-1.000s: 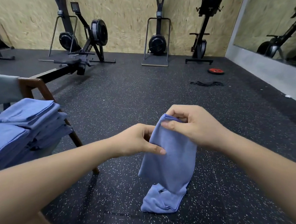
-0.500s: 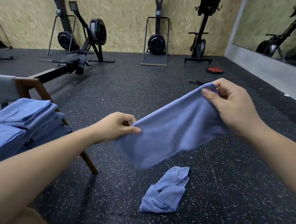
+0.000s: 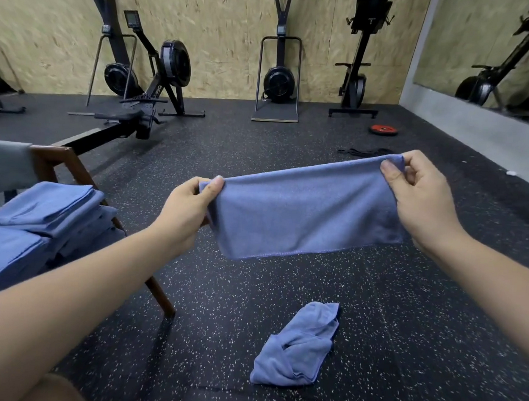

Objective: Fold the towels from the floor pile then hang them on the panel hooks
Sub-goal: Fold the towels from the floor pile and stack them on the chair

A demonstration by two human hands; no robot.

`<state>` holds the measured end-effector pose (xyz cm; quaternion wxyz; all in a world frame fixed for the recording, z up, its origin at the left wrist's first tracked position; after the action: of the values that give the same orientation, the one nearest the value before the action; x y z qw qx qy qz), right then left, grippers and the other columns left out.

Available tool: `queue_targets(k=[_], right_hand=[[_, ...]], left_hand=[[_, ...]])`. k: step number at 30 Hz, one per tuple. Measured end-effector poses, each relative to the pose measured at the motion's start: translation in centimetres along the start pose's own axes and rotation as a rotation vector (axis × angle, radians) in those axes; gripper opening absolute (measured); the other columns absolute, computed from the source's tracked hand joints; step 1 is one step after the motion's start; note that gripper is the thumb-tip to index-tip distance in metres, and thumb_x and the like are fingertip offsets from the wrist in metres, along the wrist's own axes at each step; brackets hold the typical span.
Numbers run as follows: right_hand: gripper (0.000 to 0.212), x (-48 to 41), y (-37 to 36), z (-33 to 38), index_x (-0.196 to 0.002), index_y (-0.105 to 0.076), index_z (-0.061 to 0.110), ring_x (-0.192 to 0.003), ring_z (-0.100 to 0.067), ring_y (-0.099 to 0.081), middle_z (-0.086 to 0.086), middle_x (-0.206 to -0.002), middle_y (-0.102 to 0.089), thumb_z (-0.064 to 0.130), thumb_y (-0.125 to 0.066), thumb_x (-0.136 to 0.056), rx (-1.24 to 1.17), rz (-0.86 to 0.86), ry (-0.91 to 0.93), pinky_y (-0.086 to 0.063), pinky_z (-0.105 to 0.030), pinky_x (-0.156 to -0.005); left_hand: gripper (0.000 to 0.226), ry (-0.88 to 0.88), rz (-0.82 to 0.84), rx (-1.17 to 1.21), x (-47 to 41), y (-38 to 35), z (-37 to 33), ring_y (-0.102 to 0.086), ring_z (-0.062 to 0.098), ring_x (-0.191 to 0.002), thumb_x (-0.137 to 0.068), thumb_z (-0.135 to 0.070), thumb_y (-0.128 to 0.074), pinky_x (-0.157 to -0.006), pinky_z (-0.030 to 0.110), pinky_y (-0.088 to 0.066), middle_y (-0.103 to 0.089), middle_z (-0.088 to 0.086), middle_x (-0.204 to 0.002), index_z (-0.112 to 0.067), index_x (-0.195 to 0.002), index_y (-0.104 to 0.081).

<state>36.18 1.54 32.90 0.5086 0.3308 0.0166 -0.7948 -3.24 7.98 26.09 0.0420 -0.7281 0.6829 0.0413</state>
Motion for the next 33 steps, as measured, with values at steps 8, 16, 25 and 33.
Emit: queue_targets(k=[8,16,25,33], right_hand=[[0.031,0.8,-0.8,-0.4,-0.096,-0.049,0.017,-0.067,-0.014,-0.038,-0.004,-0.075,-0.045,0.043,-0.056,-0.11,0.084,-0.05,0.001,-0.033,-0.039,-0.064],[0.027,0.6,-1.3,-1.3,-0.094,-0.054,0.021,-0.064,-0.014,-0.039,-0.006,-0.07,-0.049,0.044,-0.059,-0.108,0.11,-0.022,-0.028,-0.035,-0.038,-0.064],[0.026,1.8,-3.5,-2.7,-0.087,-0.061,0.019,-0.061,-0.009,-0.047,0.013,-0.061,-0.056,0.04,-0.072,-0.099,0.045,0.055,-0.176,-0.038,-0.035,-0.064],[0.024,5.1,-7.9,0.0,-0.081,-0.065,0.02,-0.052,-0.002,-0.045,0.016,-0.055,-0.057,0.036,-0.077,-0.093,0.047,0.247,-0.217,-0.036,-0.031,-0.06]], left_hand=[[0.032,-0.17,-0.191,-0.031,0.3,0.0,-2.0,-0.044,0.007,-0.075,-0.104,-0.056,-0.061,-0.074,0.034,-0.038,-0.051,-0.02,-0.074,-0.034,-0.082,-0.053],[0.05,-0.201,-0.318,-0.327,0.4,1.4,-2.1,-0.05,0.008,-0.073,-0.098,-0.061,-0.067,-0.069,0.032,-0.041,-0.058,-0.008,-0.085,-0.013,-0.09,-0.054],[0.044,-0.037,-0.09,-0.269,1.5,-1.6,-0.7,-0.052,0.012,-0.072,-0.092,-0.057,-0.076,-0.07,0.034,-0.042,-0.058,-0.01,-0.075,-0.022,-0.078,-0.055],[0.038,-0.038,0.106,-0.306,4.5,-5.9,-1.3,-0.054,0.013,-0.064,-0.091,-0.048,-0.079,-0.064,0.033,-0.044,-0.065,-0.006,-0.073,-0.015,-0.085,-0.062]])
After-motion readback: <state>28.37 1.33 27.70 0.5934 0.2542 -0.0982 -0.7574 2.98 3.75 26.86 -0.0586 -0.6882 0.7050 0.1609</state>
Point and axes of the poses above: each hand's wrist, its own x-axis away from the middle knuckle, its own y-axis out of the back of the hand, z = x × y, the point moved 6 cm from there along -x, towards the middle knuckle
